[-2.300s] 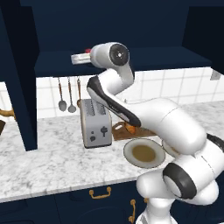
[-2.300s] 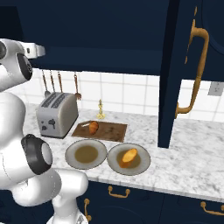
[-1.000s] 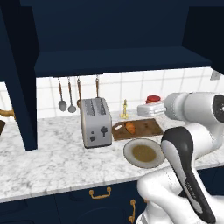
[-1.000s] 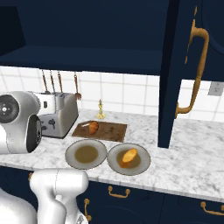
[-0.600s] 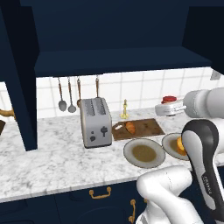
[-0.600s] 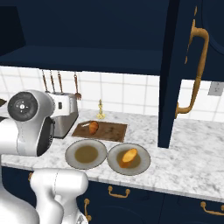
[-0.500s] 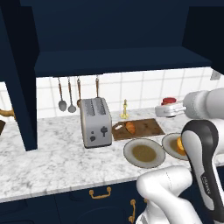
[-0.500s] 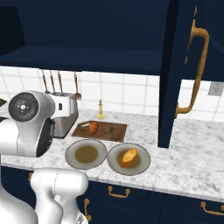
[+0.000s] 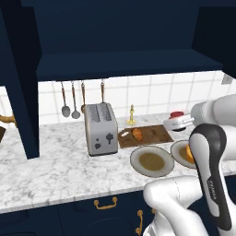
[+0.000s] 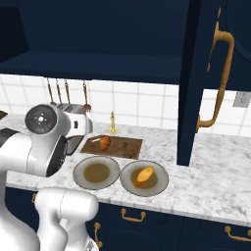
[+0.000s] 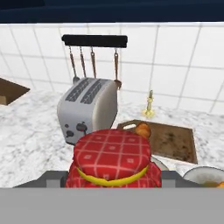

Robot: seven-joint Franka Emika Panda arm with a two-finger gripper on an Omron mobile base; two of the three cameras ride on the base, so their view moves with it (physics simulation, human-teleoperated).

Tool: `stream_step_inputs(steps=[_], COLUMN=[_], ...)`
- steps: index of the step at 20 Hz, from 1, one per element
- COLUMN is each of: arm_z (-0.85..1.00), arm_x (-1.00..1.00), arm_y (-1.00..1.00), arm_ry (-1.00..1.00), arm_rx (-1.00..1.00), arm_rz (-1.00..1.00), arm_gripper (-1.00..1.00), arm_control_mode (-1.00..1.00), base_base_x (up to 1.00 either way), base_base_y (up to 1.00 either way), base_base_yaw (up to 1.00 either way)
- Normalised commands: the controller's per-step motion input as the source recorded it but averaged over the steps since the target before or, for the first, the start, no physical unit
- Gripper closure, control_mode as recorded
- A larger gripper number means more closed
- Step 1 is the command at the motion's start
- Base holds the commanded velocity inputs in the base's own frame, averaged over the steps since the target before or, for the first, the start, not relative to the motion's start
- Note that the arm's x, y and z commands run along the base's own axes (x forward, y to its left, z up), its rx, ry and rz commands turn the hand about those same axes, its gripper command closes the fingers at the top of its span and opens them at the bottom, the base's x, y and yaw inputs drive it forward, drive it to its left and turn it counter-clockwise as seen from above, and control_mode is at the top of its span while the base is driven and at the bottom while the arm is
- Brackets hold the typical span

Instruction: From the different types of pastries on the counter, select a croissant and place it on the cutting board. Then retrieve a jar of jam from the cabinet and place it alongside the croissant on the cutting board.

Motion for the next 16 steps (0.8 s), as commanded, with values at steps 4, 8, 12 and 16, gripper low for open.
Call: stream_step_inputs(steps=[4, 8, 12, 16], arm_z=[-1.00, -1.00, -1.00, -1.00], arm_x=[0.24, 0.49, 0.67, 0.97], arm_y=[0.00, 0.09, 0.25, 0.14], arm_ry=[-0.23, -0.26, -0.22, -0.15], arm_rx=[0.07, 0.16, 0.22, 0.23], arm_rz=[0.05, 0.10, 0.12, 0.12], arm_gripper=[1.00, 1.00, 1.00, 1.00], arm_control_mode=[-1.00, -1.00, -1.00, -1.00], base_base_x=[0.00, 0.00, 0.00, 0.00], base_base_y=[0.00, 0.00, 0.00, 0.00], base_base_yaw=[0.00, 0.00, 0.00, 0.00])
